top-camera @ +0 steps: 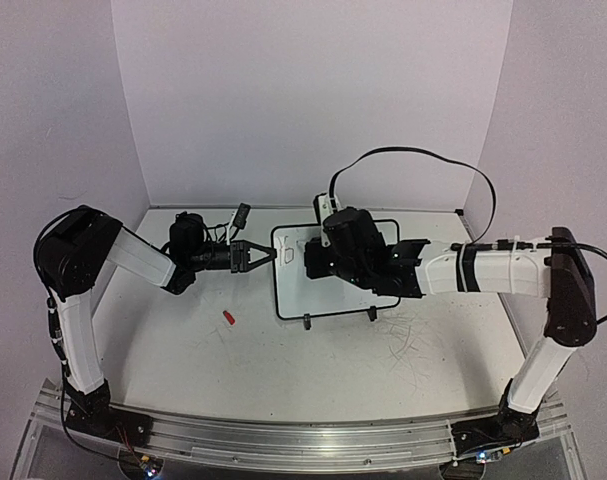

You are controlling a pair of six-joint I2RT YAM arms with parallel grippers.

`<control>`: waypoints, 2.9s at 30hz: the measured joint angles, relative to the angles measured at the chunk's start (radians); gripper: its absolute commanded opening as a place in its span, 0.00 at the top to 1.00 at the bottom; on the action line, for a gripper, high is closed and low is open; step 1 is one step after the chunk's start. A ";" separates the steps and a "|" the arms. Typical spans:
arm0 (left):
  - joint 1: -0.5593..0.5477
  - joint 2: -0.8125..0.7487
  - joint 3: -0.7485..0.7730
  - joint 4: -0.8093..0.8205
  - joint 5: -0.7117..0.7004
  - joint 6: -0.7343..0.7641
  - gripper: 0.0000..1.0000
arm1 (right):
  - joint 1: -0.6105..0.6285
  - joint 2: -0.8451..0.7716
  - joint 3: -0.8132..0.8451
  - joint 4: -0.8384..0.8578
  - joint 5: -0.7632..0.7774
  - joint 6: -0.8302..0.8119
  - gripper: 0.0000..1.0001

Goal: Write a sentence on the whiteboard

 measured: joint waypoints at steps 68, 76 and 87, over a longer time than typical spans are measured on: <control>0.000 0.000 0.000 -0.001 -0.001 0.000 1.00 | 0.020 0.037 -0.013 -0.033 -0.001 0.072 1.00; 0.000 0.000 0.000 -0.001 -0.002 0.000 1.00 | 0.021 0.037 -0.016 -0.034 -0.001 0.084 1.00; 0.000 0.000 0.000 -0.002 -0.003 0.000 1.00 | 0.025 0.037 -0.027 -0.043 -0.002 0.091 1.00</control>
